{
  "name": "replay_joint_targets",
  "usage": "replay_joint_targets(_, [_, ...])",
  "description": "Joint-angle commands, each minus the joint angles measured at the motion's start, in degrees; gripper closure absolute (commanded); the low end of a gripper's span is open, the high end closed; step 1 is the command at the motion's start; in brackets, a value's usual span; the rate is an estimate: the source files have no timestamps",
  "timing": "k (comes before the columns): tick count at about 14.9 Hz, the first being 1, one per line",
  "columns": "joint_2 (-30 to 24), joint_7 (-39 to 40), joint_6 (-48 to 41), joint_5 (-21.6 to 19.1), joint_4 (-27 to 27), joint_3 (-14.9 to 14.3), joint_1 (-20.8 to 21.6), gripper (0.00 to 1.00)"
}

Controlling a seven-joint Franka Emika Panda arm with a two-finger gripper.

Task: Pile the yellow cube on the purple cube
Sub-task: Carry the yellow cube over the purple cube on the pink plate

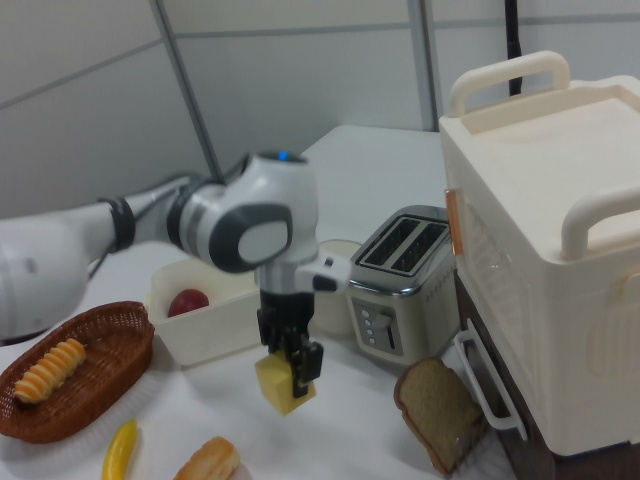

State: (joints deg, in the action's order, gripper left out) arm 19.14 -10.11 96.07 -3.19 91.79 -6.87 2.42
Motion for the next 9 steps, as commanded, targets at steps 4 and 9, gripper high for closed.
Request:
replay_joint_targets(4, [-3.41,19.06,1.65,0.99,0.41,-0.51,-15.85,0.73])
replay_joint_targets(9, [-1.57,29.43,4.74,1.17,0.67,-0.51,-26.49,0.73])
